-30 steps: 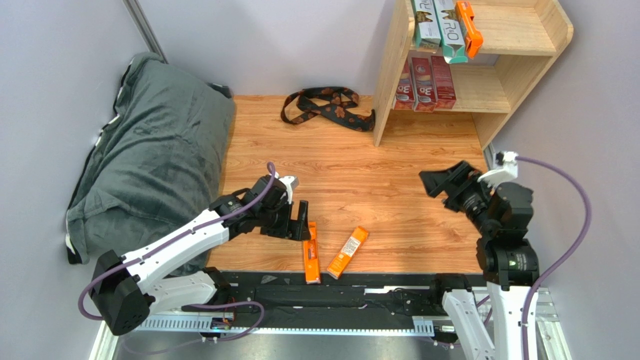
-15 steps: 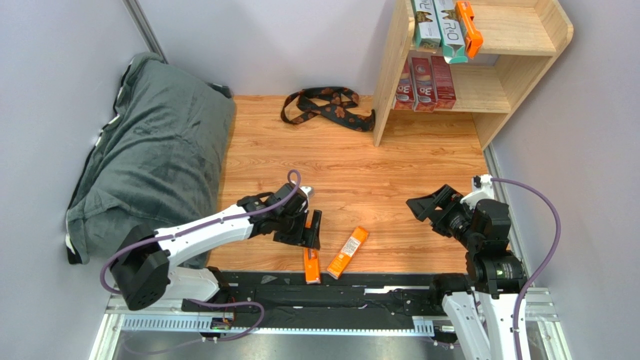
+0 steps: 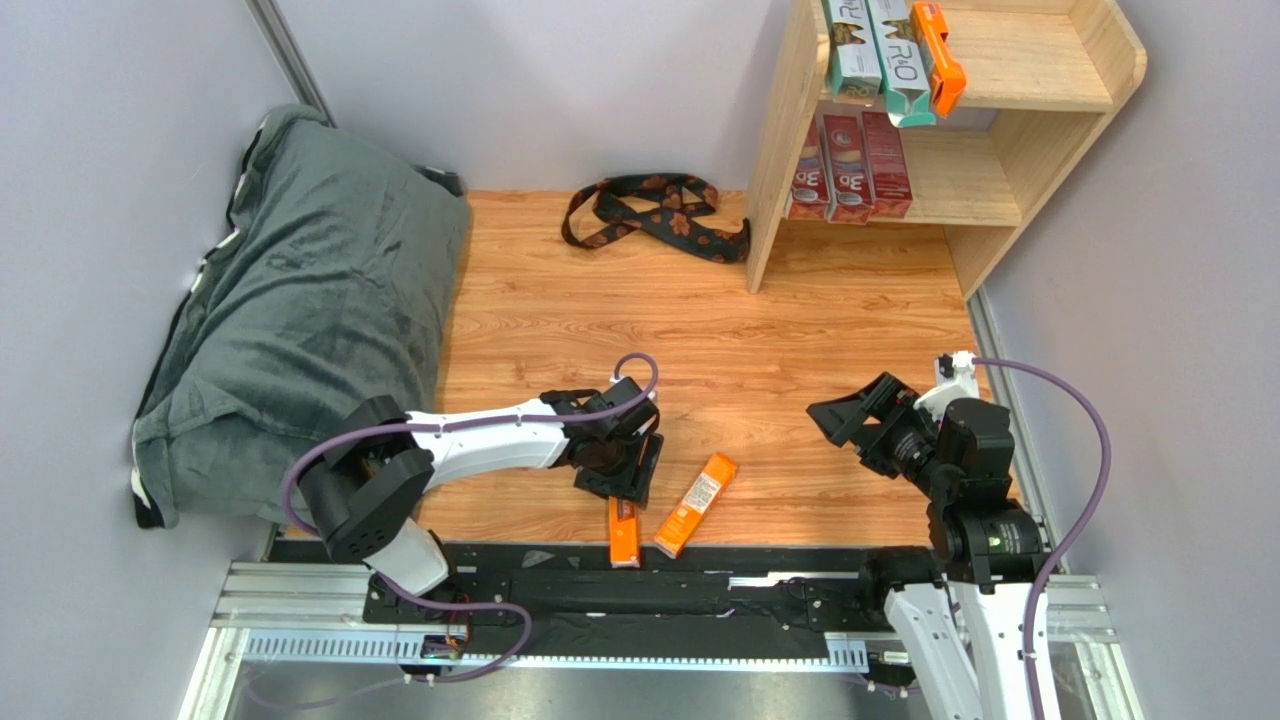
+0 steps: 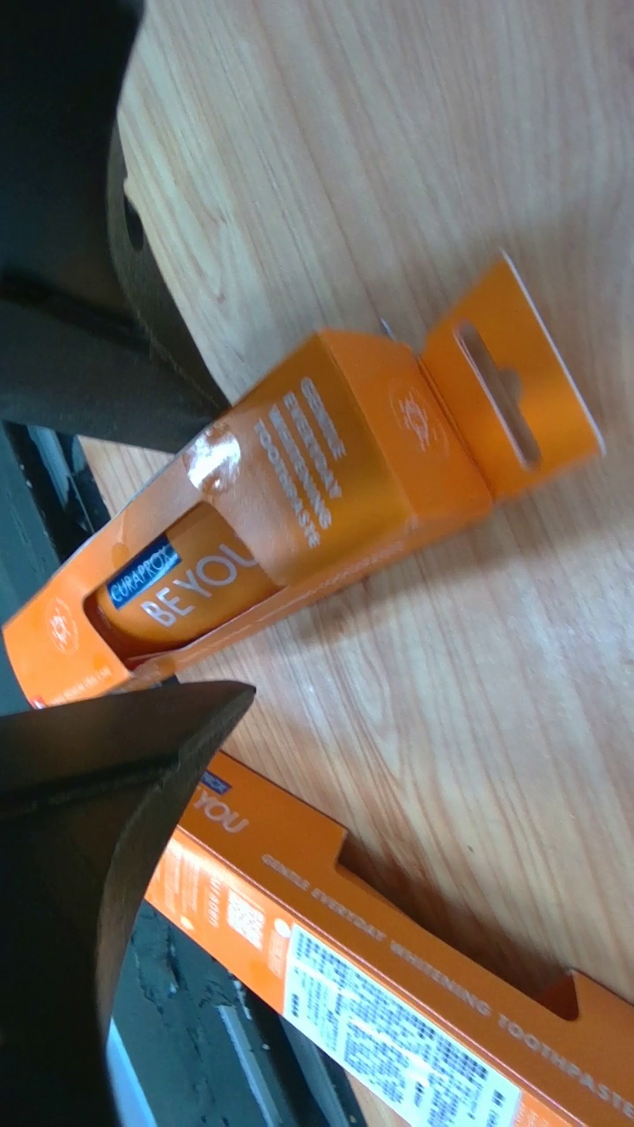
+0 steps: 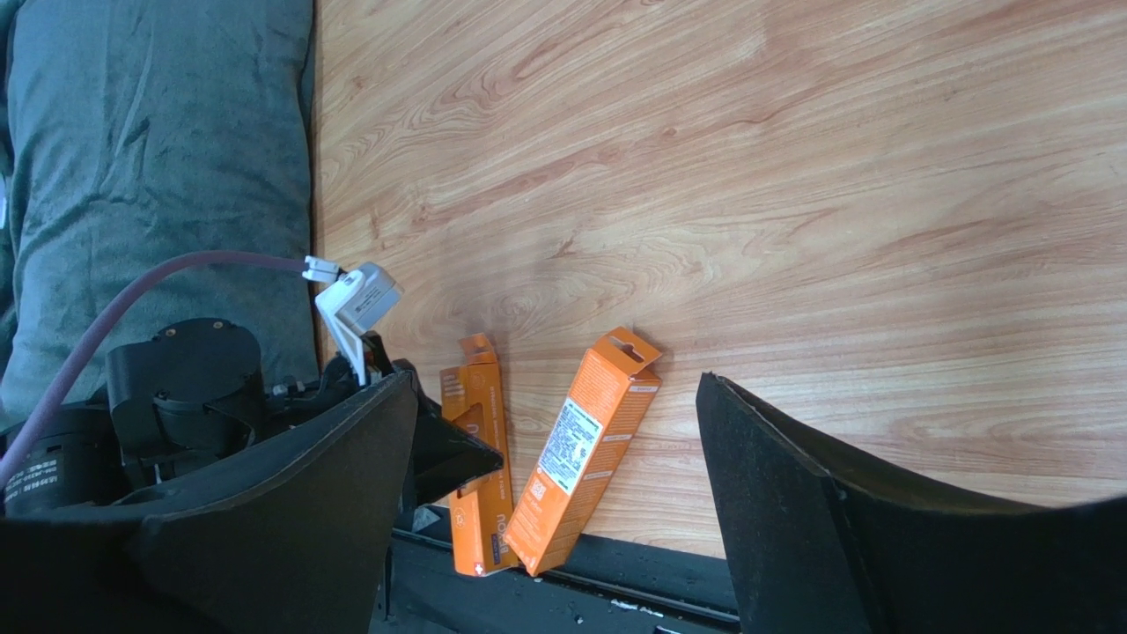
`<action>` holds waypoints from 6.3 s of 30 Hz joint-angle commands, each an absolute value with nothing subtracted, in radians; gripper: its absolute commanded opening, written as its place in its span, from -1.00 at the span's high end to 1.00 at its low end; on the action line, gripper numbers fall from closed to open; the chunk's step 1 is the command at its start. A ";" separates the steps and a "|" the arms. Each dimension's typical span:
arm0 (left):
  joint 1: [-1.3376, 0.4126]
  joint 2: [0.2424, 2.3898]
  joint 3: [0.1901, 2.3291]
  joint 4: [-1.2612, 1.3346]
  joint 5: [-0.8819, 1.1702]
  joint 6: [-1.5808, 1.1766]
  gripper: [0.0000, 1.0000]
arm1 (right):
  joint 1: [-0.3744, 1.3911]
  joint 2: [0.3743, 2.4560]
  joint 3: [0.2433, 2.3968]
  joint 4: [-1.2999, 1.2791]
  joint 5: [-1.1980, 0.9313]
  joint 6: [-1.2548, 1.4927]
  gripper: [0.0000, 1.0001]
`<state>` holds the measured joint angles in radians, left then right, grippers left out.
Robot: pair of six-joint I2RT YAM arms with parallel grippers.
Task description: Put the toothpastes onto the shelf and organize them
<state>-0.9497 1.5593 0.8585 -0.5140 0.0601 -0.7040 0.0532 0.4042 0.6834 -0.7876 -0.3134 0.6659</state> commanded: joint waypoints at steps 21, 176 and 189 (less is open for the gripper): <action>-0.927 1.413 0.963 -0.568 -0.040 -0.670 0.12 | 0.599 0.642 0.664 -0.525 -0.016 0.808 -0.62; -0.422 1.132 0.991 -0.732 0.110 -0.390 -0.73 | -0.324 1.959 2.600 -0.721 -0.308 0.492 0.16; -0.420 1.132 0.988 -0.729 0.118 -0.390 -0.73 | -0.282 1.985 2.592 -0.692 -0.308 0.483 0.18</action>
<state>-0.4236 1.1301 0.9897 -0.7574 0.1059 -0.3946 -0.3080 1.9785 2.5458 -0.7639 -0.2939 0.4896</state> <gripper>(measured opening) 0.868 0.414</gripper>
